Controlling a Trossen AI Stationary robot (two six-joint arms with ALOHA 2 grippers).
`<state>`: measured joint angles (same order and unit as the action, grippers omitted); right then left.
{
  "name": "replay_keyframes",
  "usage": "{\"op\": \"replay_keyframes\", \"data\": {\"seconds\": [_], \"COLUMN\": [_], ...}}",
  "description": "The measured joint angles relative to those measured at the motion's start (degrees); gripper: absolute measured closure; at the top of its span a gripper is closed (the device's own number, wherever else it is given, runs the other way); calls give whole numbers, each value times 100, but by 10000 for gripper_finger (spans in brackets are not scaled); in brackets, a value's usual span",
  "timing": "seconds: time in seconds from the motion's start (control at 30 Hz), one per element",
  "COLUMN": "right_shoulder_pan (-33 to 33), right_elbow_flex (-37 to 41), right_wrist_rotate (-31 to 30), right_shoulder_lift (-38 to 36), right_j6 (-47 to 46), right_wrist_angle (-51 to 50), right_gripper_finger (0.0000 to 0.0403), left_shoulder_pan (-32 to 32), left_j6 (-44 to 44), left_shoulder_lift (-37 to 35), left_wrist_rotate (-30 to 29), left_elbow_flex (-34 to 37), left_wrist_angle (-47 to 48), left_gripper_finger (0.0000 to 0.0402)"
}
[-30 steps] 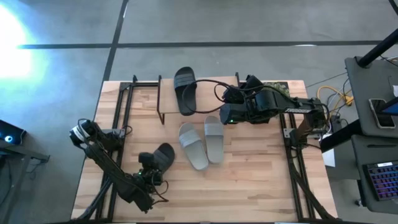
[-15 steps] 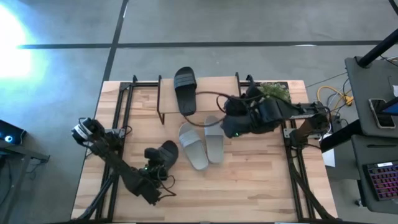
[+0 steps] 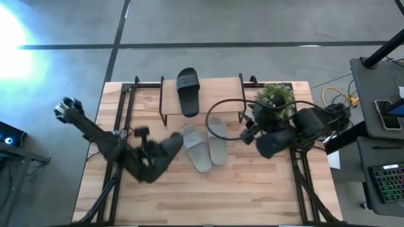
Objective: Pick and place slides into the shelf
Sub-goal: Put the black slipper on the shelf
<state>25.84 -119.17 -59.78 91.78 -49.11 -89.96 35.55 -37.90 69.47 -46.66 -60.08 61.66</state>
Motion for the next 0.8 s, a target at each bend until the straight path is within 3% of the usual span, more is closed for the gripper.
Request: {"op": "replay_keyframes", "data": {"seconds": [0.13,0.23,0.33,0.53,0.67,0.8], "right_shoulder_pan": [191,211,204,202,202,202], "right_elbow_flex": [91,139,177,211,249,354], "right_wrist_rotate": [-330,-477,-502,-763,-785,-829], "right_shoulder_lift": [-256,-456,-626,-886,-1094,-1362], "right_j6": [-149,-149,-137,127,298,398], "right_wrist_angle": [-6,-4,-6,-5,-4,-6], "right_gripper_finger": [241,241,241,241,241,241], "left_shoulder_pan": [-1094,-1973,-2698,-3343,-3400,-3750], "left_j6": [1853,3158,3899,5046,5087,5066], "left_shoulder_lift": [-188,85,560,1575,2085,2702], "left_wrist_rotate": [-182,-152,-236,-50,162,17], "left_elbow_flex": [-352,-904,-1728,-3194,-3743,-4580], "left_wrist_angle": [-656,-1508,-1858,-1852,-1861,-2076], "left_gripper_finger": [401,401,401,401,401,401]}}
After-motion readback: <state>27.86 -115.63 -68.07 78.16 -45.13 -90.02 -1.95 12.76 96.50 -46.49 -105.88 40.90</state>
